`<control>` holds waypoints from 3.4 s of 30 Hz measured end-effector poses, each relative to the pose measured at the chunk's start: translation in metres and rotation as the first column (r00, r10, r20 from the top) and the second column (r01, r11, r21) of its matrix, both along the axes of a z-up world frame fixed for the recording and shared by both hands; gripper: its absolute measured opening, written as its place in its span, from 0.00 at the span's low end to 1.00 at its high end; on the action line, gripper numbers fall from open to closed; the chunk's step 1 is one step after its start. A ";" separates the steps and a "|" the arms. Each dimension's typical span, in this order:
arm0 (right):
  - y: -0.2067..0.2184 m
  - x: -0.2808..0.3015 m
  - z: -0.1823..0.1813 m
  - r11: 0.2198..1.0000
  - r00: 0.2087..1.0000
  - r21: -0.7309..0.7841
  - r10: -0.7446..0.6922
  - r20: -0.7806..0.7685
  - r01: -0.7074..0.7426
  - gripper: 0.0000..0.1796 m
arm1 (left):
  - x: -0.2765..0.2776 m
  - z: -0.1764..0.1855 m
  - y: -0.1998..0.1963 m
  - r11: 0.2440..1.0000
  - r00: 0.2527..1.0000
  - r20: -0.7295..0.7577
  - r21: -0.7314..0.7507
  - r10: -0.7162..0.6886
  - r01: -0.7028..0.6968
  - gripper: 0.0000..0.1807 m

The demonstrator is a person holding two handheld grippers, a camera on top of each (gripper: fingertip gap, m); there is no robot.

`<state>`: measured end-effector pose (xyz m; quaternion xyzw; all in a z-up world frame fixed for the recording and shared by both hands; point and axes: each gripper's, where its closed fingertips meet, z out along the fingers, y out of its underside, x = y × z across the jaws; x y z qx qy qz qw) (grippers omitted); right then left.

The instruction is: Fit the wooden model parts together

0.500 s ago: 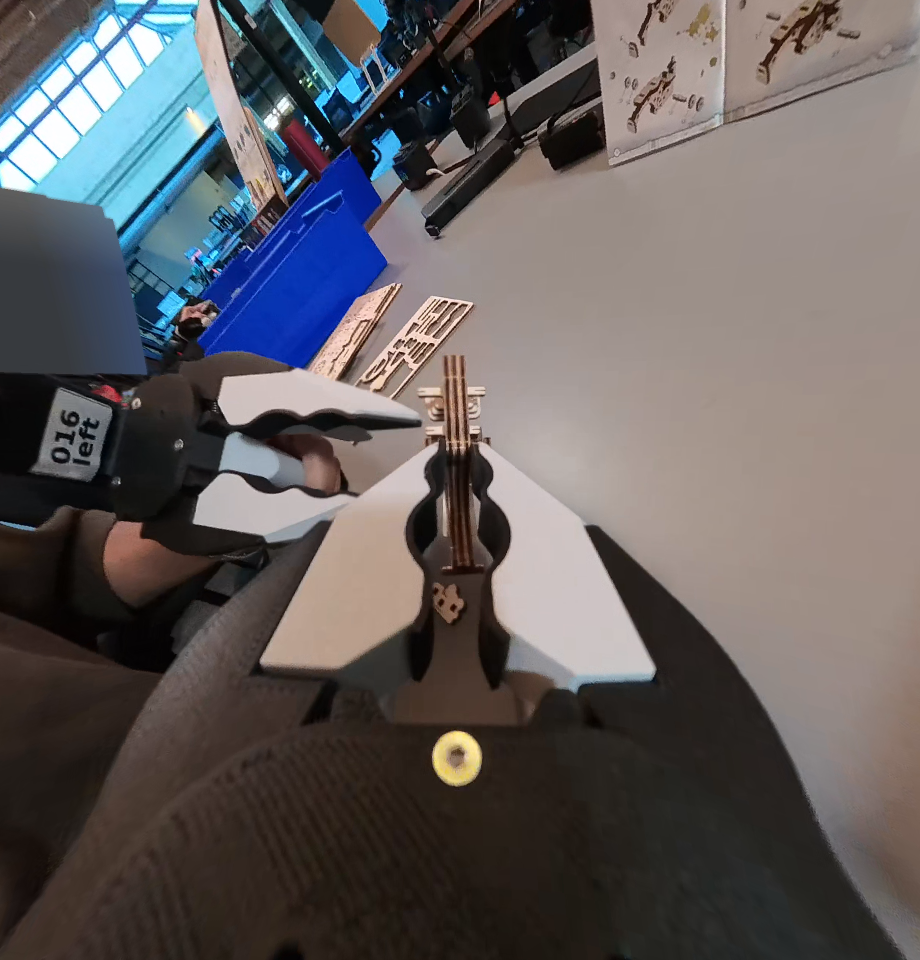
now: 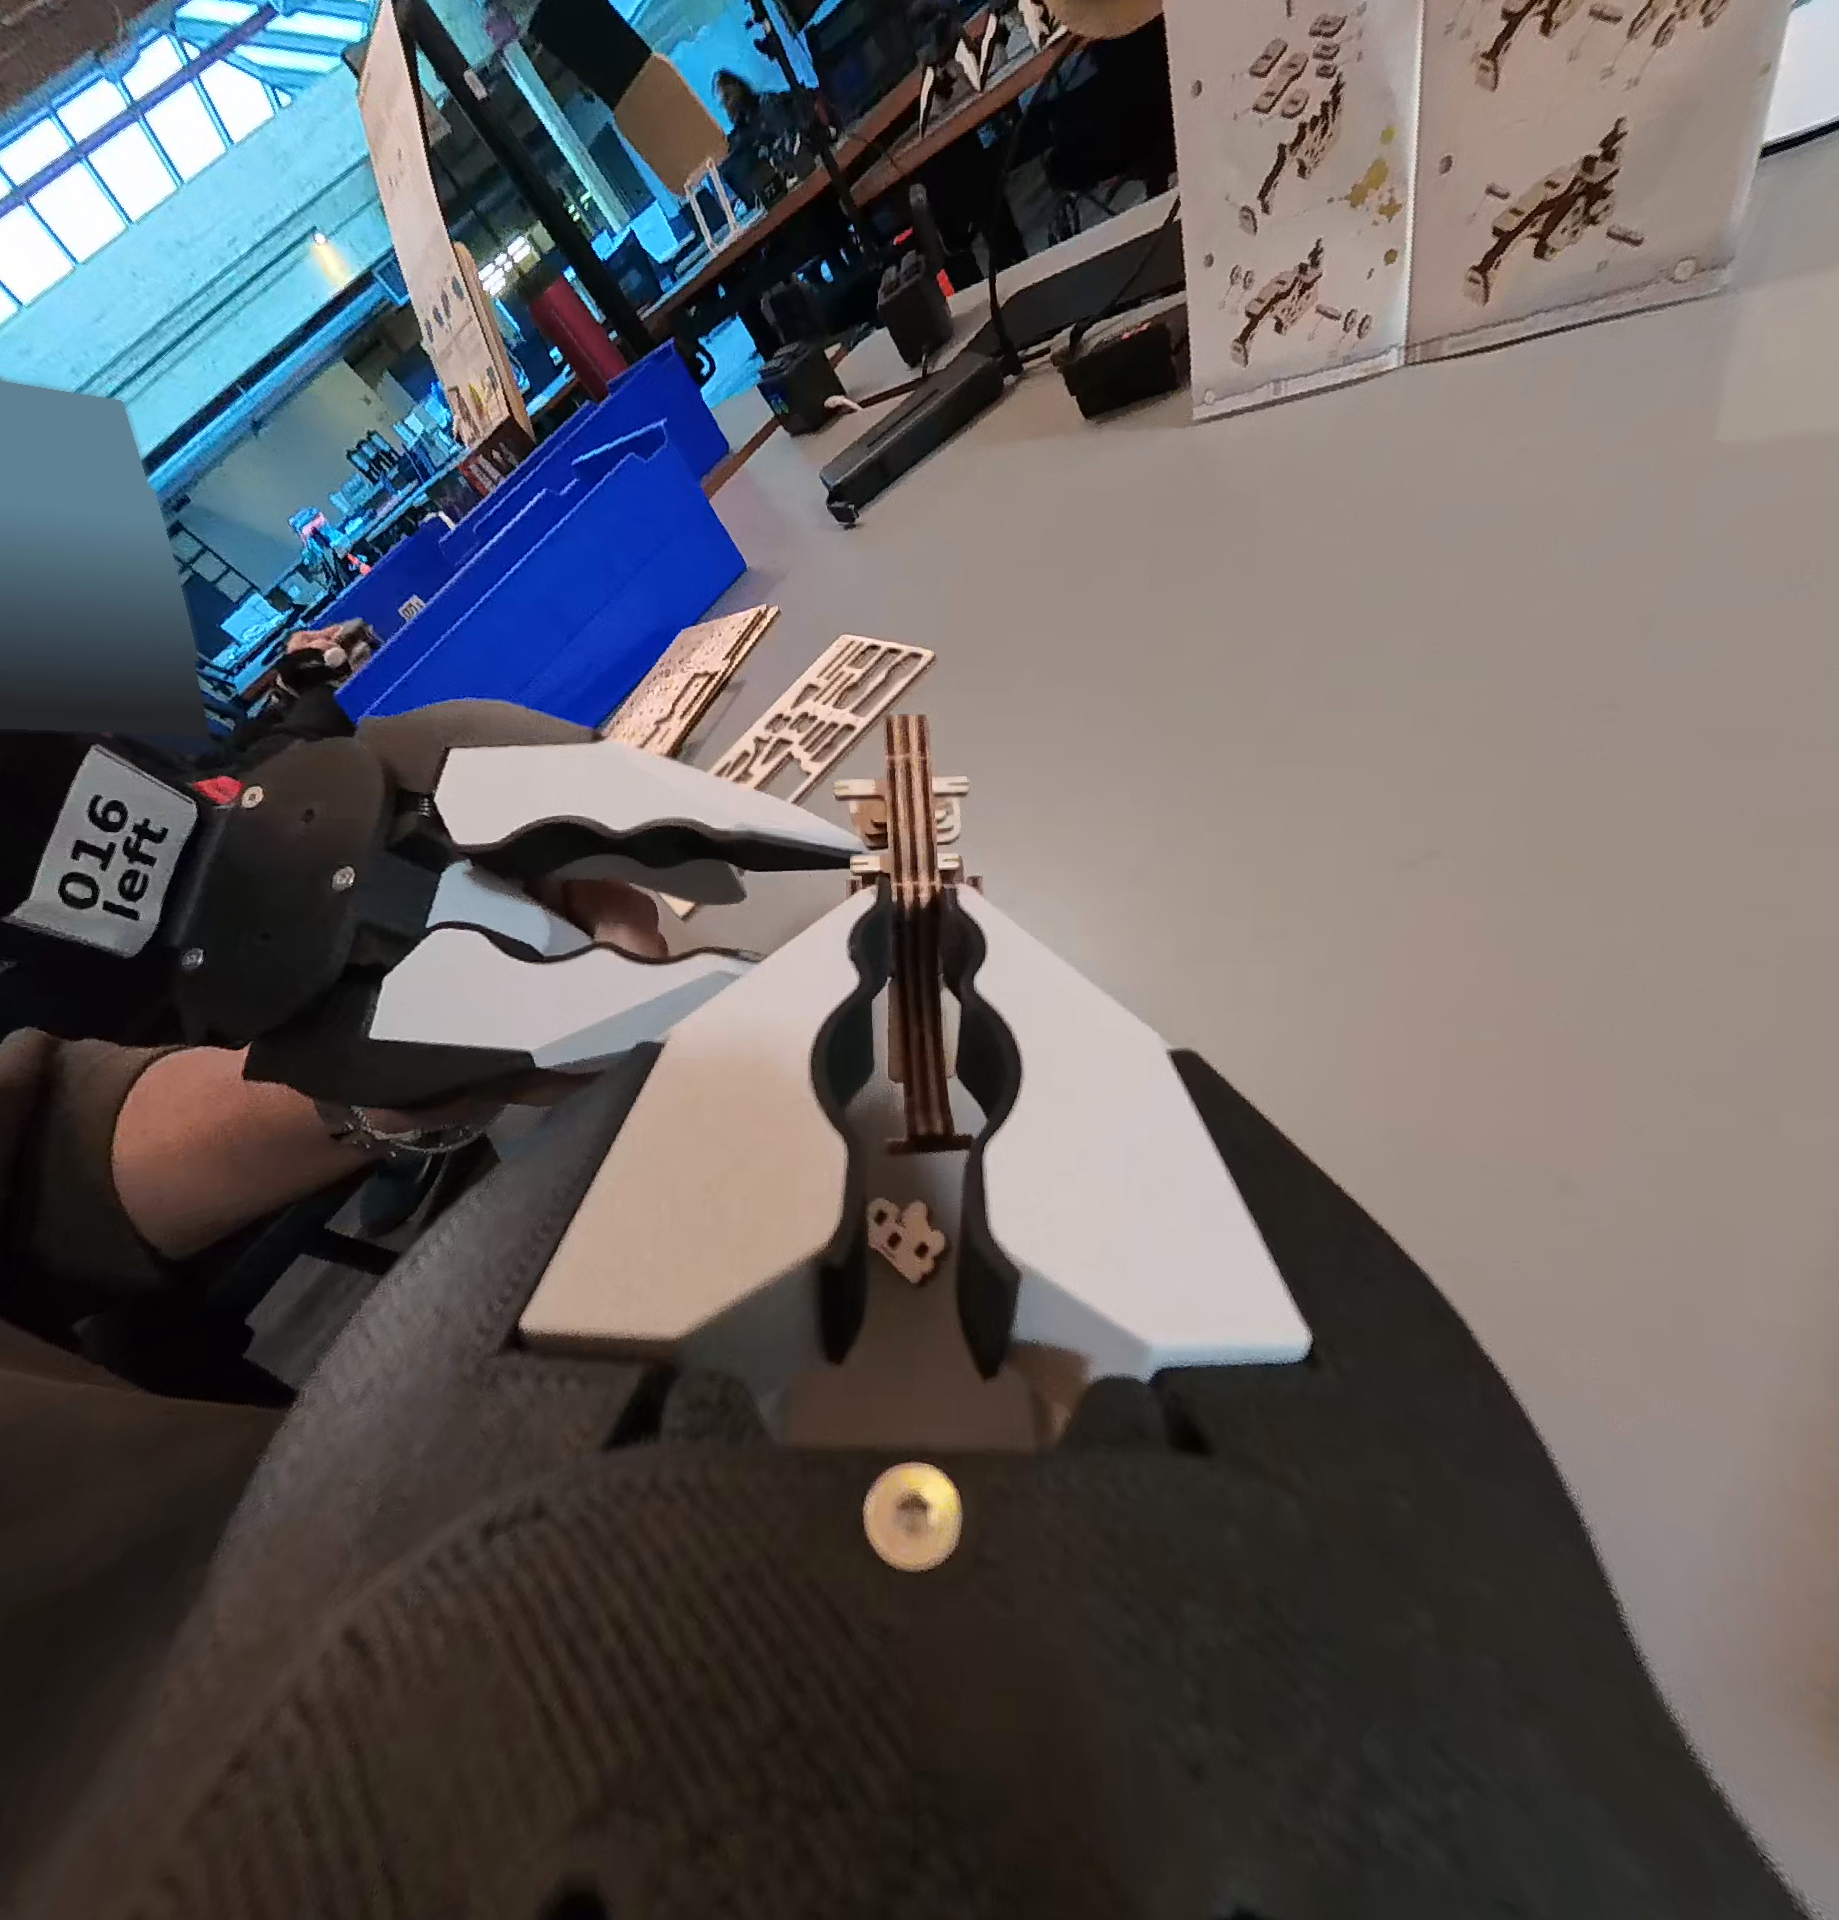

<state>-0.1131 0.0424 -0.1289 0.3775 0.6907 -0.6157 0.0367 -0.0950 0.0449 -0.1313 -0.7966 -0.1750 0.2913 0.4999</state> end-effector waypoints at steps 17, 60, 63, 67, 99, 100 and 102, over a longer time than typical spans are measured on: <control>0.002 -0.003 0.022 0.993 0.989 -0.081 -0.095 -0.112 0.087 0.04 | -0.003 0.018 -0.002 0.984 0.997 0.079 0.175 0.025 -0.038 0.08; -0.003 0.001 0.059 0.818 0.996 -0.575 0.022 0.088 0.032 0.04 | 0.003 0.051 -0.012 0.374 0.616 0.407 0.908 -0.675 -0.190 0.11; -0.003 0.001 0.057 0.824 0.996 -0.567 0.028 0.087 0.027 0.04 | 0.000 0.052 -0.016 0.365 0.616 0.406 0.909 -0.675 -0.200 0.10; -0.004 0.000 0.052 0.862 0.997 -0.506 0.050 0.059 -0.013 0.05 | -0.002 0.049 -0.018 0.401 0.631 0.426 0.895 -0.648 -0.192 0.10; 0.011 -0.001 0.018 0.923 0.945 -0.323 0.275 0.180 -0.207 0.04 | 0.003 0.001 -0.001 0.701 0.587 0.617 0.704 -0.524 -0.114 0.19; 0.010 -0.003 0.020 0.924 0.953 -0.338 0.248 0.176 -0.178 0.04 | 0.001 0.001 -0.002 0.702 0.598 0.618 0.701 -0.510 -0.125 0.21; 0.009 -0.006 0.020 0.936 0.969 -0.325 0.192 0.158 -0.132 0.04 | -0.002 -0.001 -0.003 0.714 0.620 0.624 0.686 -0.475 -0.144 0.25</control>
